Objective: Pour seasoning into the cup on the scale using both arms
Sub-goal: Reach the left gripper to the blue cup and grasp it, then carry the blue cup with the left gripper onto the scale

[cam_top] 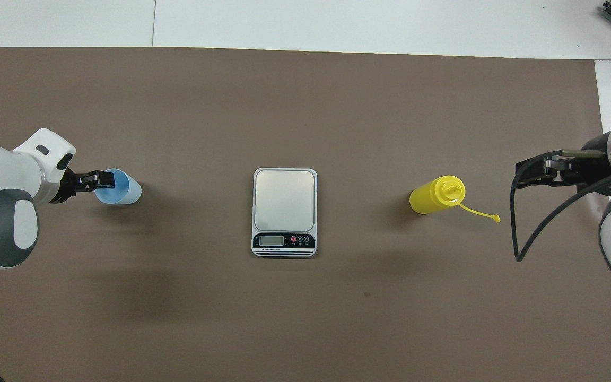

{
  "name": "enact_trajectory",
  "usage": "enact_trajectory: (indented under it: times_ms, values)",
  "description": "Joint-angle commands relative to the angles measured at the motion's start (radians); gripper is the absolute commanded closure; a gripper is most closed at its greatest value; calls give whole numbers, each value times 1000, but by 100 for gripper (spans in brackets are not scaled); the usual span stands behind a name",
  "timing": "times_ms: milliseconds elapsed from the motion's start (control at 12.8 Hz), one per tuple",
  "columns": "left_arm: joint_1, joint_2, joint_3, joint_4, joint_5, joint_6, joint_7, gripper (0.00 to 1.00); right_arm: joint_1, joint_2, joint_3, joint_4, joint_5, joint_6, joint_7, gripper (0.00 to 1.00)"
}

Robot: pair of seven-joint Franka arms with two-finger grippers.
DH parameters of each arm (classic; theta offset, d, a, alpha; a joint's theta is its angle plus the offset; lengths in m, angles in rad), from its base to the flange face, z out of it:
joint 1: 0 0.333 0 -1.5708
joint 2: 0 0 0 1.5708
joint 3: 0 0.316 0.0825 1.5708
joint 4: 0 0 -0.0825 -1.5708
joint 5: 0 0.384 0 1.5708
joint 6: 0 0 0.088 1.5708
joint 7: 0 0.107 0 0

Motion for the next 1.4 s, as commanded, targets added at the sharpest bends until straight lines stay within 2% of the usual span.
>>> enact_trajectory:
  times_ms: [0,233,311,623,778,934,1089,1323]
  values:
    - [-9,-3,0,-57,-12,68,-46,42,-9,-15,-1,-7,10,-14,-24,0]
    - [-30,-1,-2,-60,-12,73,-92,96,-8,-15,-1,-7,10,-12,-24,0]
    - [-30,-1,-2,-56,-12,69,-92,100,-9,-15,-1,-7,10,-14,-24,0]
    - [-35,7,-2,-18,-12,39,-83,100,-9,-15,-1,-7,10,-14,-24,0]
    - [-38,2,-5,71,-10,-78,-83,100,-9,-15,-1,-7,10,-12,-24,0]
    - [-95,-1,-3,186,-13,-227,-102,100,-8,-15,-1,-7,10,-12,-24,0]
    - [-157,11,-5,303,-12,-358,-198,100,-9,-15,-1,-7,10,-14,-24,0]
    - [-282,23,-6,368,-9,-390,-366,100,-9,-15,-1,-7,10,-14,-24,0]
